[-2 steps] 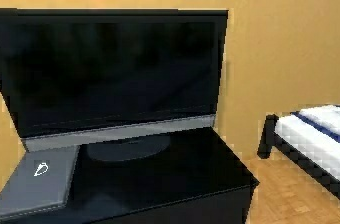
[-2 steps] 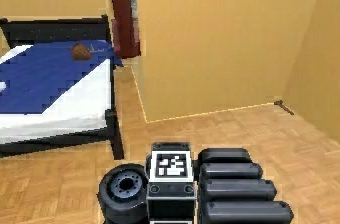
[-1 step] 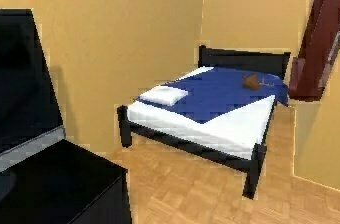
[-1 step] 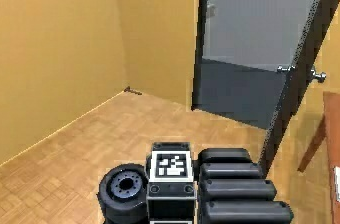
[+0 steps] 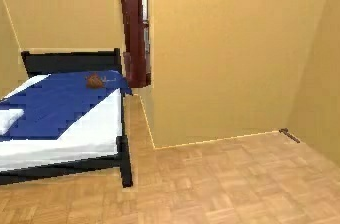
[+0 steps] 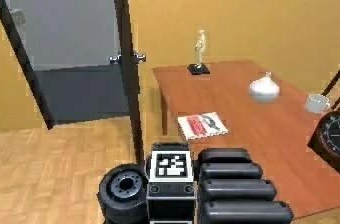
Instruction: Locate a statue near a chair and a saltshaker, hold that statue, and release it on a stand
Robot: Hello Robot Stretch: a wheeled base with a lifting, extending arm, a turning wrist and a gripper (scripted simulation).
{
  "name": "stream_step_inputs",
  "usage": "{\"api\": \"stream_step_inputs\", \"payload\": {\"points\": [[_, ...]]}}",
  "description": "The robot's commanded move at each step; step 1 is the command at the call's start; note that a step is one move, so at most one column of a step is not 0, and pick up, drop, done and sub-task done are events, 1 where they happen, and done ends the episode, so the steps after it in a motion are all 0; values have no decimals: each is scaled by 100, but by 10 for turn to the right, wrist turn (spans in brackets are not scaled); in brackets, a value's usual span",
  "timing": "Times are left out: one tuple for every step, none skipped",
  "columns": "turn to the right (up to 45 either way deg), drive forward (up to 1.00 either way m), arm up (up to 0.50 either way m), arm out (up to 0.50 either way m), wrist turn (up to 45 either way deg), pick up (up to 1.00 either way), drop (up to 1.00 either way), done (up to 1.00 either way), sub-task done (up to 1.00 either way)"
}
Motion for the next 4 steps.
{"api": "stream_step_inputs", "payload": {"points": [[450,0,0,0,0,0,0,0,0],[300,0,0,0,0,0,0,0,0],[450,0,0,0,0,0,0,0,0],[450,0,0,0,0,0,0,0,0]]}}
